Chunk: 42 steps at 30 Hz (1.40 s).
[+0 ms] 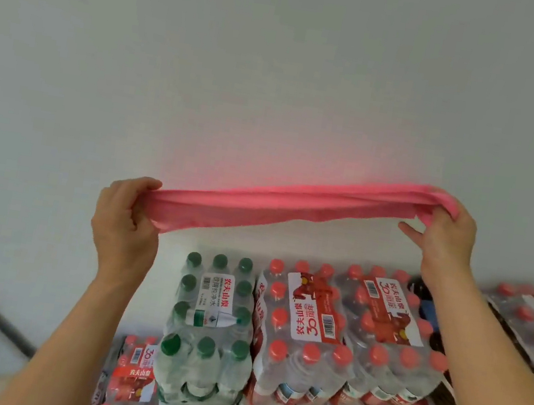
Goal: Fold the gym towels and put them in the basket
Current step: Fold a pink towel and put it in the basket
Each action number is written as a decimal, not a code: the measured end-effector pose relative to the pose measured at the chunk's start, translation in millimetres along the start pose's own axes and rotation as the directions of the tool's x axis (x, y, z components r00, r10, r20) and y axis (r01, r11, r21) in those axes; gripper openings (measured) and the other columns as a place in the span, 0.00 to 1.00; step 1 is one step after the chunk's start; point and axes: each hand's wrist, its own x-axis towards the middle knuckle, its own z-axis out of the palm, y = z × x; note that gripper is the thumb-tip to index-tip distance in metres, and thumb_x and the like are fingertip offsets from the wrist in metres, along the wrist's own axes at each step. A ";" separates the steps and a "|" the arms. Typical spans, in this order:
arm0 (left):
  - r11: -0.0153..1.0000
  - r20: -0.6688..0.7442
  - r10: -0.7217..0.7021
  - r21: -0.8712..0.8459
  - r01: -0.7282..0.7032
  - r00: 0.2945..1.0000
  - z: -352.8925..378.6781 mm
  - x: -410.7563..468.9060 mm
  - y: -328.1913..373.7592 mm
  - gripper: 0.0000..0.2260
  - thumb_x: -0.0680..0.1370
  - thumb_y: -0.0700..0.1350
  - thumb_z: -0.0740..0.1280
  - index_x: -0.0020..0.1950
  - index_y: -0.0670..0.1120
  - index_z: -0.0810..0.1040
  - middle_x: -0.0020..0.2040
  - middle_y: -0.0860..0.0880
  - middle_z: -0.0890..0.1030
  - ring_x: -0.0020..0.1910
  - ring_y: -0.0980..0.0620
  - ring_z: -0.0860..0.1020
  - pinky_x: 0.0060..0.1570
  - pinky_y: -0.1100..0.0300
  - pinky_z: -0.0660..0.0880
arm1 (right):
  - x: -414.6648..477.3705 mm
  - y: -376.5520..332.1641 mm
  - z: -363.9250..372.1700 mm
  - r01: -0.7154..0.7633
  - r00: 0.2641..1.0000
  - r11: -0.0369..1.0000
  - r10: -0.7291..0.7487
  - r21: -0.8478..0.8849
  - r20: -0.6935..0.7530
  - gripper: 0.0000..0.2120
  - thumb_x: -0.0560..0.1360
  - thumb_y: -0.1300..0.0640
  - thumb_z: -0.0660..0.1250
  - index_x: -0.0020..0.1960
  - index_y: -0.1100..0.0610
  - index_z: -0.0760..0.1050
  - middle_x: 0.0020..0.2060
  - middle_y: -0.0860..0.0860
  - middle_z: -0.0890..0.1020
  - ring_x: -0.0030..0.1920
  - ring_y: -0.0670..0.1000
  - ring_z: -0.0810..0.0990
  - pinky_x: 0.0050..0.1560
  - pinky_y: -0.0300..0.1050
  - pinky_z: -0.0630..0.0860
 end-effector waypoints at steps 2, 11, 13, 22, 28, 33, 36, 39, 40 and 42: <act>0.993 0.239 -0.043 0.117 0.015 0.970 12.4 -39.9 -21.8 0.21 0.67 0.24 0.58 0.51 0.43 0.81 0.47 0.48 0.81 0.47 0.49 0.76 0.48 0.61 0.69 | 1.7 51.2 -25.3 -0.115 0.993 0.979 0.112 -0.166 -0.024 0.12 0.78 0.62 0.56 0.51 0.53 0.77 0.48 0.53 0.79 0.52 0.57 0.80 0.47 0.49 0.80; 0.931 0.840 -0.340 0.365 0.023 0.424 34.4 -105.0 -80.2 0.19 0.65 0.31 0.61 0.39 0.56 0.77 0.29 0.56 0.77 0.31 0.52 0.76 0.35 0.57 0.75 | -26.6 173.7 -92.0 -0.357 0.931 0.740 0.328 -0.571 -0.157 0.23 0.75 0.71 0.54 0.51 0.49 0.80 0.55 0.58 0.78 0.50 0.61 0.79 0.52 0.60 0.79; 0.943 0.858 -0.328 0.319 0.089 0.396 37.8 -97.4 -85.9 0.19 0.64 0.31 0.60 0.35 0.56 0.76 0.30 0.53 0.79 0.33 0.51 0.78 0.37 0.56 0.76 | -25.8 170.3 -96.0 -0.367 0.928 0.736 0.333 -0.569 -0.167 0.23 0.76 0.73 0.53 0.53 0.53 0.81 0.53 0.57 0.77 0.46 0.59 0.79 0.49 0.58 0.80; 0.971 0.989 -0.130 0.142 0.191 -0.074 86.7 -67.8 -41.0 0.04 0.76 0.52 0.68 0.45 0.54 0.81 0.39 0.55 0.84 0.39 0.58 0.81 0.46 0.61 0.77 | -16.2 155.8 -119.5 -0.380 0.857 0.649 0.515 -0.658 0.013 0.17 0.72 0.74 0.63 0.51 0.55 0.78 0.48 0.59 0.78 0.38 0.58 0.78 0.38 0.50 0.76; 0.994 0.973 0.085 -0.098 0.050 0.215 178.9 -130.4 53.3 0.08 0.77 0.45 0.65 0.53 0.49 0.81 0.47 0.54 0.82 0.44 0.57 0.76 0.48 0.61 0.73 | 21.3 145.5 -119.6 -0.602 0.668 0.732 0.681 -0.319 0.300 0.13 0.73 0.67 0.66 0.54 0.54 0.76 0.48 0.55 0.79 0.45 0.55 0.78 0.48 0.51 0.78; 0.997 0.984 0.073 -0.069 -0.034 0.164 240.8 -205.3 117.6 0.33 0.72 0.58 0.69 0.73 0.49 0.64 0.65 0.51 0.72 0.62 0.52 0.71 0.61 0.59 0.69 | 56.8 163.7 -121.9 -0.667 0.659 0.739 0.646 -0.099 0.386 0.12 0.76 0.63 0.64 0.56 0.53 0.77 0.46 0.56 0.82 0.42 0.53 0.79 0.42 0.47 0.75; 0.998 0.960 -0.017 0.002 0.055 0.281 270.5 -228.5 142.1 0.27 0.71 0.51 0.69 0.69 0.50 0.68 0.60 0.52 0.75 0.57 0.53 0.74 0.54 0.59 0.71 | 73.6 173.9 -122.8 -0.725 0.602 0.689 0.636 -0.003 0.483 0.18 0.75 0.67 0.63 0.64 0.56 0.74 0.51 0.62 0.80 0.49 0.57 0.77 0.51 0.50 0.74; 0.993 0.920 -0.020 -0.027 0.116 0.391 282.1 -234.8 148.3 0.05 0.72 0.46 0.66 0.47 0.50 0.75 0.38 0.54 0.77 0.35 0.56 0.72 0.35 0.58 0.68 | 92.4 181.9 -119.1 -0.737 0.559 0.674 0.649 -0.050 0.516 0.19 0.76 0.67 0.62 0.66 0.57 0.72 0.47 0.59 0.76 0.39 0.51 0.74 0.39 0.42 0.73; 0.990 0.914 -0.022 -0.035 0.133 0.405 283.1 -235.9 149.7 0.03 0.72 0.46 0.66 0.43 0.48 0.73 0.34 0.52 0.76 0.32 0.55 0.70 0.33 0.57 0.67 | 97.5 182.8 -116.3 -0.722 0.558 0.685 0.658 -0.096 0.506 0.18 0.76 0.67 0.62 0.65 0.56 0.73 0.45 0.58 0.76 0.36 0.49 0.74 0.35 0.40 0.73; 0.989 0.918 -0.023 -0.037 0.144 0.396 283.5 -240.2 152.8 0.06 0.75 0.49 0.64 0.40 0.48 0.72 0.31 0.51 0.75 0.29 0.55 0.69 0.31 0.58 0.66 | 108.0 186.0 -109.0 -0.610 0.606 0.749 0.651 -0.259 0.456 0.16 0.76 0.67 0.62 0.62 0.56 0.75 0.39 0.55 0.77 0.28 0.46 0.74 0.28 0.38 0.71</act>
